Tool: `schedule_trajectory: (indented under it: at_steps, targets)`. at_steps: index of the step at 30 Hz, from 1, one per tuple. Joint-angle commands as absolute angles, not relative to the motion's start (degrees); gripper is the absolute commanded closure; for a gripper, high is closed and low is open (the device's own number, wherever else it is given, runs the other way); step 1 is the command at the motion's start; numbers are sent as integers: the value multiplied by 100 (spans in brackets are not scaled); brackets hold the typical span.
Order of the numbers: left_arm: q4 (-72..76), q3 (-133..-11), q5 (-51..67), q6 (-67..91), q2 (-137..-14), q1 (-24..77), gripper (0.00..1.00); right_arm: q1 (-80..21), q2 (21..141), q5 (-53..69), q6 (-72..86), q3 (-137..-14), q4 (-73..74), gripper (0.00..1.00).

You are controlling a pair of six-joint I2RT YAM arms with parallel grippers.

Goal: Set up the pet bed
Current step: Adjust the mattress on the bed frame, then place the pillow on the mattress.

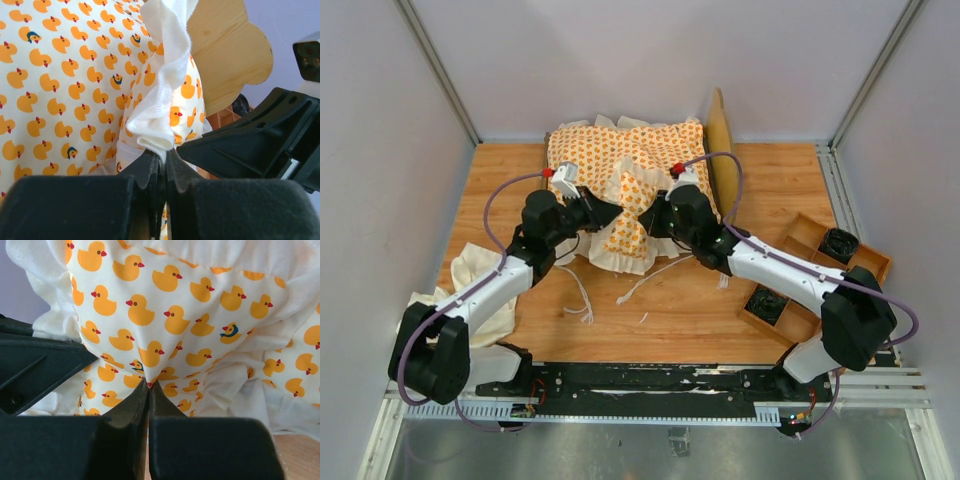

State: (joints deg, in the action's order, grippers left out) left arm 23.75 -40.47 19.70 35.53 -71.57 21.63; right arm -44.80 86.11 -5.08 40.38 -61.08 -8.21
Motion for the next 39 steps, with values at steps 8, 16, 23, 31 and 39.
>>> schedule_trajectory:
  at_steps: [8, 16, 23, 31, 39]
  targets:
    - [1268, -4562, 1708, 3360, -5934, 2204, 38, -4665, 7801, -734, 2144, -6712, 115, 100]
    - [-419, -4966, 365, 2257, -4702, 2202, 5, -4503, 8045, -1355, 705, -8306, 1995, 100]
    - [-827, -4421, -201, 1709, -3848, 2202, 1, -3902, 8863, -1154, 110, -9591, 2814, 100]
    - [-1037, -3892, -455, 1388, -3458, 2203, 1, -3063, 10119, -806, -139, -11051, 3560, 100]
    - [-1119, -3675, -490, 1268, -3366, 2202, 1, -2736, 11398, -719, 139, -11384, 3219, 100]
